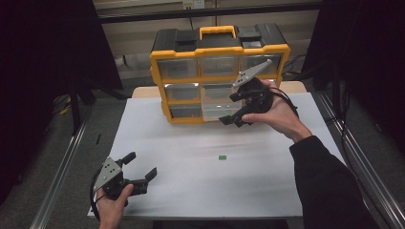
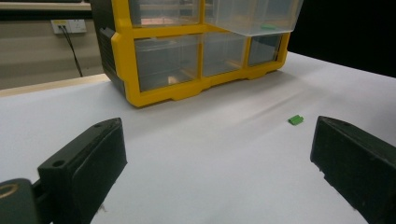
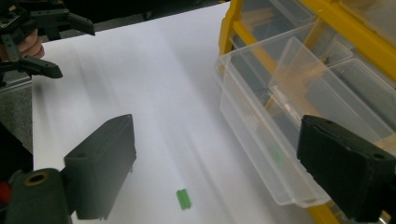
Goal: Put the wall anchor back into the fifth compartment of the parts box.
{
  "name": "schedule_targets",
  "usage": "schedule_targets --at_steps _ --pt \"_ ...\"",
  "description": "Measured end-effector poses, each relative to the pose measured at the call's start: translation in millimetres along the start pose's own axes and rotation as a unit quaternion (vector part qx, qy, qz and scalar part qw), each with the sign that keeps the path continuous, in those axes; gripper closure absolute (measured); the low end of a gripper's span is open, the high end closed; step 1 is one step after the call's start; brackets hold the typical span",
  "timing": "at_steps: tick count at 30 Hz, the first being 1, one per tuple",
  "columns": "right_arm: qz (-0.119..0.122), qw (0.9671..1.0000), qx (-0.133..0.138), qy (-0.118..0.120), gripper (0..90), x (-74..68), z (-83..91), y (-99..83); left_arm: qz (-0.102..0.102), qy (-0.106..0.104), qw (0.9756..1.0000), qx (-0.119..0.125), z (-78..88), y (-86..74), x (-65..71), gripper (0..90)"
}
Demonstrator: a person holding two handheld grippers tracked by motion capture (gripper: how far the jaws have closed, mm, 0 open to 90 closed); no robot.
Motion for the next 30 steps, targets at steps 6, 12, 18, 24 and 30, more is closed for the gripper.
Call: schedule_targets --at_steps 6,12,18,24,30 --pt "-0.003 1.0000 -0.003 -0.005 10.1 -4.5 1.1 -15.5 -0.003 -0.002 1.0000 0.001 0.1 0.2 -0.8 3.4" --pt "-0.009 0.9999 -0.014 0.003 8.8 -7.8 -4.6 -33.3 0.000 0.003 1.0000 -0.002 0.1 -0.1 -0.1 3.4" --pt "-0.012 0.9996 -0.020 0.013 7.5 -13.6 -15.4 -47.0 0.004 0.002 1.0000 0.002 -0.6 0.1 0.4 3.4" --pt "-0.020 0.9988 -0.037 0.024 8.8 -15.1 -32.5 -62.7 -0.002 0.001 1.0000 -0.003 0.1 -0.3 -0.7 3.4" --pt "-0.016 0.9974 -0.061 0.036 10.1 -19.2 -48.9 -73.8 -0.002 0.001 1.0000 -0.002 0.2 -0.3 -0.8 3.4"
Point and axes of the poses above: each handheld gripper's, and its own axes: z roughly backward along the jaws, y roughly out of its top, x roughly to its right, the point moved 5 cm from there along -z, roughly forward along the jaws, and after that the axes turned 4 degrees about y, right-handed, at the moved point
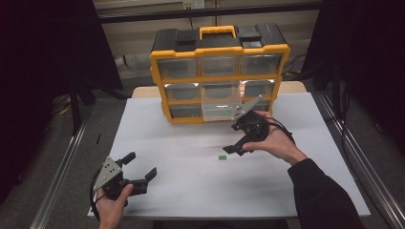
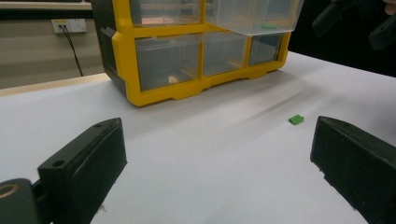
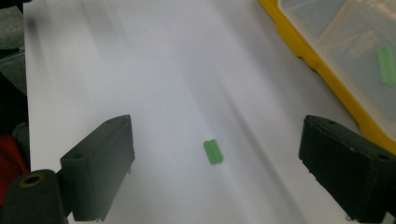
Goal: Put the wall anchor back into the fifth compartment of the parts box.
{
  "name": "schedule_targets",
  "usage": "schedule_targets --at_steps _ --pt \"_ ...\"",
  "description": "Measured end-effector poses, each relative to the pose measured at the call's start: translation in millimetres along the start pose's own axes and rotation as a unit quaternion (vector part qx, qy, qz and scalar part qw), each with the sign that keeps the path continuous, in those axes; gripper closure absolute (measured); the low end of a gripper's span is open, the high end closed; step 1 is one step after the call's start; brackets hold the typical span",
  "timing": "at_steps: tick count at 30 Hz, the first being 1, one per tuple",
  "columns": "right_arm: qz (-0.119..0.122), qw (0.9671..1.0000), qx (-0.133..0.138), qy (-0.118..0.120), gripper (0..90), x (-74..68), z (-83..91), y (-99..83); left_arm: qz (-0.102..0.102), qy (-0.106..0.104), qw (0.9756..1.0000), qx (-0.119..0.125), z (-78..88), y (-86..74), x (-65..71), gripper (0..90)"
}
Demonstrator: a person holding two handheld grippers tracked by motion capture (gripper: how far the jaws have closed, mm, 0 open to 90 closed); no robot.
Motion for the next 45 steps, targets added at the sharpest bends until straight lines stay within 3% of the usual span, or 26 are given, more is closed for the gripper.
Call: schedule_targets --at_steps 19,30,40,45 --pt "0.002 0.9996 -0.021 0.017 19.1 -4.3 -36.9 -16.2 0.004 0.000 1.0000 0.002 -0.6 0.0 0.6 3.4" --pt "0.026 0.9975 -0.058 0.031 26.0 -8.1 -60.8 -16.7 -0.001 -0.001 1.0000 -0.002 -0.1 -0.3 0.0 3.4" --pt "0.016 0.9932 -0.108 0.040 34.4 -3.3 -68.2 -19.0 0.000 -0.002 1.0000 -0.003 -0.7 -0.7 0.5 3.4" --pt "0.019 0.9896 -0.136 0.043 44.1 -1.5 -72.7 -15.2 -0.001 -0.002 1.0000 -0.002 -0.4 -0.5 0.3 3.4"
Point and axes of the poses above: each handheld gripper's, and its own axes: z roughly backward along the jaws, y roughly out of its top, x roughly to its right, the point moved 5 cm from there along -z, roughly forward along the jaws, and after that the axes turned 4 degrees about y, right-handed, at the moved point
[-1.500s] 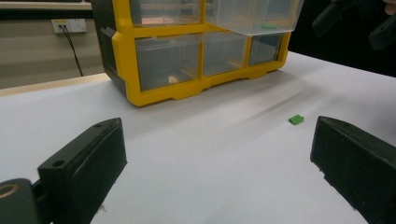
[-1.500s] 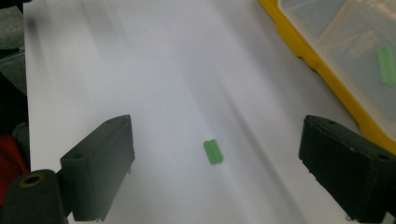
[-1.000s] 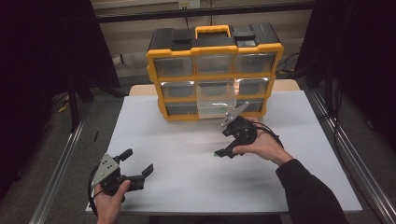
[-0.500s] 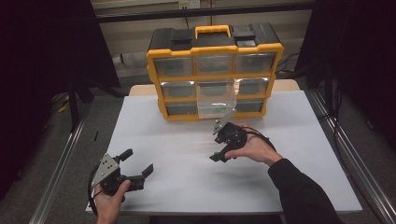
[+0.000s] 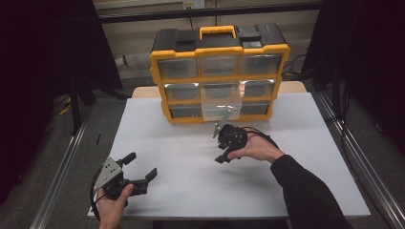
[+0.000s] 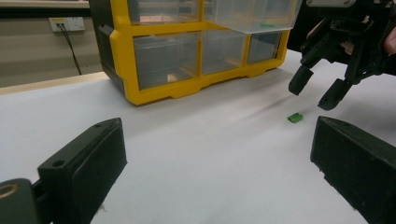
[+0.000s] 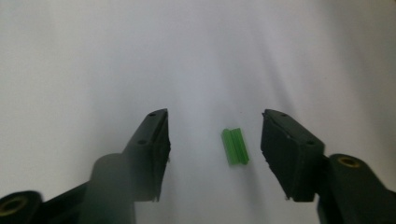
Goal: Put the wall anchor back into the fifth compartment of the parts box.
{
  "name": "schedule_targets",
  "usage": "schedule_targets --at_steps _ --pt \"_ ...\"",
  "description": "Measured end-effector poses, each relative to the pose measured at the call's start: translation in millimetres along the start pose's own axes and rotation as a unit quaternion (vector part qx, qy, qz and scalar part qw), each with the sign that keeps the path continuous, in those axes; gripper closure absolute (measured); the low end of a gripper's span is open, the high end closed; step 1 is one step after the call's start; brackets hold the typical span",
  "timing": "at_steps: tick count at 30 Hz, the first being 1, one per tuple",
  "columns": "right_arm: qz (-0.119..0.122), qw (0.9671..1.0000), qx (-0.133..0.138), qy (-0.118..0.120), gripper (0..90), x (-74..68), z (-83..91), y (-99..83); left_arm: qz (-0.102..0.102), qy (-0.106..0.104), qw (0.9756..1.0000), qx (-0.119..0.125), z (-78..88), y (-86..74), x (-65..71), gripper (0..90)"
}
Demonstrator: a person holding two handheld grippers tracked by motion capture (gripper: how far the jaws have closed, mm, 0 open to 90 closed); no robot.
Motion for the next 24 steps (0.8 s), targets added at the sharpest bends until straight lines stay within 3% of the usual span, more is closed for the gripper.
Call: schedule_targets --at_steps 11,12,16,18,20,21,24 --pt "0.004 0.9989 -0.047 -0.003 57.6 7.0 -12.2 -4.2 -0.001 0.000 1.0000 -0.002 -0.1 -0.2 -0.1 3.4" --pt "0.016 0.9987 -0.049 -0.006 58.8 9.3 -12.2 -3.7 0.000 -0.001 1.0000 0.000 -0.2 -0.1 0.2 3.4" --pt "-0.005 0.9980 -0.063 -0.007 63.5 8.8 -12.6 -3.7 0.001 -0.001 1.0000 0.000 -0.2 -0.2 -0.1 3.4" --pt "0.012 0.9977 -0.066 -0.006 64.6 12.0 -14.9 -4.3 0.000 0.000 1.0000 0.001 -0.1 0.0 0.0 3.4" --pt "0.016 0.9974 -0.069 -0.012 65.3 11.8 -16.3 -4.8 0.000 0.000 1.0000 0.001 -0.1 0.0 -0.1 3.4" --pt "0.004 0.9973 -0.072 -0.013 65.8 10.5 -16.6 -5.4 0.001 0.000 1.0000 0.001 -0.2 0.0 -0.1 3.4" --pt "0.015 0.9970 -0.075 -0.011 67.9 12.3 -17.7 -5.9 0.001 0.001 1.0000 0.000 -0.2 0.0 -0.2 3.4"
Point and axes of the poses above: each handheld gripper's, and its own axes: z roughly backward along the jaws, y roughly out of its top, x roughly to its right, the point moved 5 cm from there along -z, roughly forward along the jaws, and after that the axes turned 4 degrees about y, right-handed, at the moved point
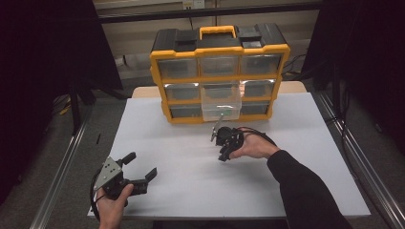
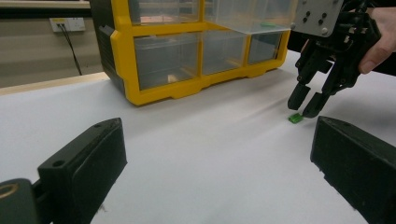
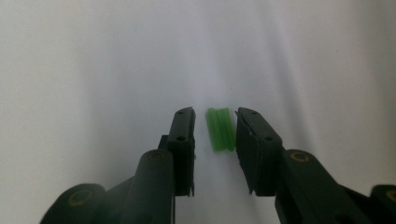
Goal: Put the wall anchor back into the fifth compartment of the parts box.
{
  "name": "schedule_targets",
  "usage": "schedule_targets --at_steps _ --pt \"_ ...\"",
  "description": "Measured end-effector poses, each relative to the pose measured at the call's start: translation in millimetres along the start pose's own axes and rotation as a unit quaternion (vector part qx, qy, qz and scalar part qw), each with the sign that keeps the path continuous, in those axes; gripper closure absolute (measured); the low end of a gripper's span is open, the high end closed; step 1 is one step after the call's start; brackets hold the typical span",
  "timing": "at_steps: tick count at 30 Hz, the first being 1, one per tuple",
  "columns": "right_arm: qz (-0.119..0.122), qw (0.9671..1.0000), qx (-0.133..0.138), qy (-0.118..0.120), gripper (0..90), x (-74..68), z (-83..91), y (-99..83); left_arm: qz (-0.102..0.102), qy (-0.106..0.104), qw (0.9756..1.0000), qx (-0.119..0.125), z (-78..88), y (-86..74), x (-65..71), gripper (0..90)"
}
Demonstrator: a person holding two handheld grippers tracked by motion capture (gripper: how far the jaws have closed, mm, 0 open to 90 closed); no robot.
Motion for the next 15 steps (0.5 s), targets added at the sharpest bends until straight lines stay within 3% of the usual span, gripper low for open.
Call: schedule_targets --at_steps 5,6,9,15 --pt "-0.001 1.0000 -0.010 0.002 70.0 1.7 -4.1 -1.7 -0.001 0.000 1.0000 -0.001 0.2 -0.1 -0.1 3.4" --pt "0.012 0.9999 -0.009 0.000 70.5 3.2 -5.0 -1.4 -0.001 0.000 1.0000 0.000 0.1 -0.1 -0.1 3.4" --pt "0.017 0.9998 -0.011 0.001 71.9 2.9 -5.2 -1.4 -0.002 -0.001 1.0000 -0.002 0.2 -0.2 -0.2 3.4" --pt "0.011 0.9999 -0.013 -0.001 73.8 1.3 -4.7 -0.7 -0.001 -0.003 1.0000 0.000 0.1 -0.1 -0.1 3.4"
Point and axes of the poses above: each handheld gripper's, and its own axes: z roughly backward along the jaws, y roughly out of its top, x roughly to its right, the point moved 5 cm from there along -z, roughly forward along the jaws, and after that the axes turned 4 degrees about y, right-handed, at the moved point
